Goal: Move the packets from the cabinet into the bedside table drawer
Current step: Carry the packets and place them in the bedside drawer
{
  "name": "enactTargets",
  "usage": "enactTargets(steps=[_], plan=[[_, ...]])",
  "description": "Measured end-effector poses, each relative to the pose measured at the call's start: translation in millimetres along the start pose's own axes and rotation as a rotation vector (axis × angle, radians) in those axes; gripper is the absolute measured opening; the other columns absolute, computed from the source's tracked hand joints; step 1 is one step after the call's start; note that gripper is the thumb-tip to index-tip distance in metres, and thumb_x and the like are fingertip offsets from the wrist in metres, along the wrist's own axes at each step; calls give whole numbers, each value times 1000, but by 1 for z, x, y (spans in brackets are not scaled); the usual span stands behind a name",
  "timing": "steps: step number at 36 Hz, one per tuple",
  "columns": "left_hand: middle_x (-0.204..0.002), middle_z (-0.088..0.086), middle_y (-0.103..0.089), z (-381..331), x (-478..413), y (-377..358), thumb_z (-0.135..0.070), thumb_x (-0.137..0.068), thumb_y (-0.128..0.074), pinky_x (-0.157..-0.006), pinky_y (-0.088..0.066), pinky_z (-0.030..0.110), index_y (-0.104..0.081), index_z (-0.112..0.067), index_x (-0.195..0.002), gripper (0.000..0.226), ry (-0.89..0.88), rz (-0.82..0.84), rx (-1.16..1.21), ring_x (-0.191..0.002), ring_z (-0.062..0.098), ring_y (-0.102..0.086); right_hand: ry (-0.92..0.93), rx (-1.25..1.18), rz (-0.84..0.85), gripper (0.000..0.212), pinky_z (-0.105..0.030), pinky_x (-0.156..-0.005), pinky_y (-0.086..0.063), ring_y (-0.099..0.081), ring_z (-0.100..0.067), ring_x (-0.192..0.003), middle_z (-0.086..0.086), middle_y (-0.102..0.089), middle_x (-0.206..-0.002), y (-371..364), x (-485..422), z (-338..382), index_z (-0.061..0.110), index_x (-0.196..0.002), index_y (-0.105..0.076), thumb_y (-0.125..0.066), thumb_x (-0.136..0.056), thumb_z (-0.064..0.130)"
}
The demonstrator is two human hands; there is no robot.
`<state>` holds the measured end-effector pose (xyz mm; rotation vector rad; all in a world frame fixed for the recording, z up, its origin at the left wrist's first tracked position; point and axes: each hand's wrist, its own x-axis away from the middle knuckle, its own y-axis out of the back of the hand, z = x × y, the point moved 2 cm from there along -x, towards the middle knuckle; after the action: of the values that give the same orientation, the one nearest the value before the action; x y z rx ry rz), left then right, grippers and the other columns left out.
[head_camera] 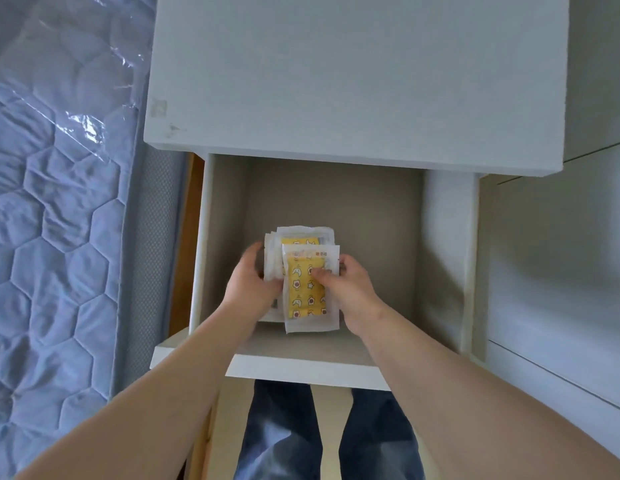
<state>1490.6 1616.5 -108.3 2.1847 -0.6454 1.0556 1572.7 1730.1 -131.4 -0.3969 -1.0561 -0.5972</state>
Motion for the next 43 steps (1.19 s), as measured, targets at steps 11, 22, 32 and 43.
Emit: enactTargets(steps=[11,22,32,43], plan=[[-94,-10,-60,28,-54,-3,-7,-91,-52,-80,-44,29,-56,-28,-100,24,-43,-62,-225,-91,14,-55,-27,198,-130,12,-26,-73,-48,-59,-20,-87,-9,-64,-98,-16,-57,-34,12,-88,-59,-52,-90,2],[-118,14,-59,32,-66,-1,-6,-93,-37,-76,-39,29,-51,-8,-119,30,68,-104,-527,-105,33,-56,118,616,-249,23,-24,-60,-35,-52,-23,-75,-7,-60,-83,-10,-67,-30,13,-89,-63,-42,-90,3],[-158,3,-2,10,-63,-14,-15,-94,-42,-110,-25,36,-9,-19,-149,64,-317,-106,-1078,-141,28,-15,50,689,-189,25,-27,-67,-42,-56,-23,-80,-7,-67,-98,1,-61,-31,14,-94,-65,-41,-92,9],[-152,-10,-16,17,-84,-26,-39,-90,-55,-110,-17,39,-15,-35,-148,71,-492,210,-1221,-140,19,-7,49,608,-151,23,-22,-66,-39,-62,-23,-89,-5,-68,-99,7,-60,-34,12,-98,-65,-45,-89,4]])
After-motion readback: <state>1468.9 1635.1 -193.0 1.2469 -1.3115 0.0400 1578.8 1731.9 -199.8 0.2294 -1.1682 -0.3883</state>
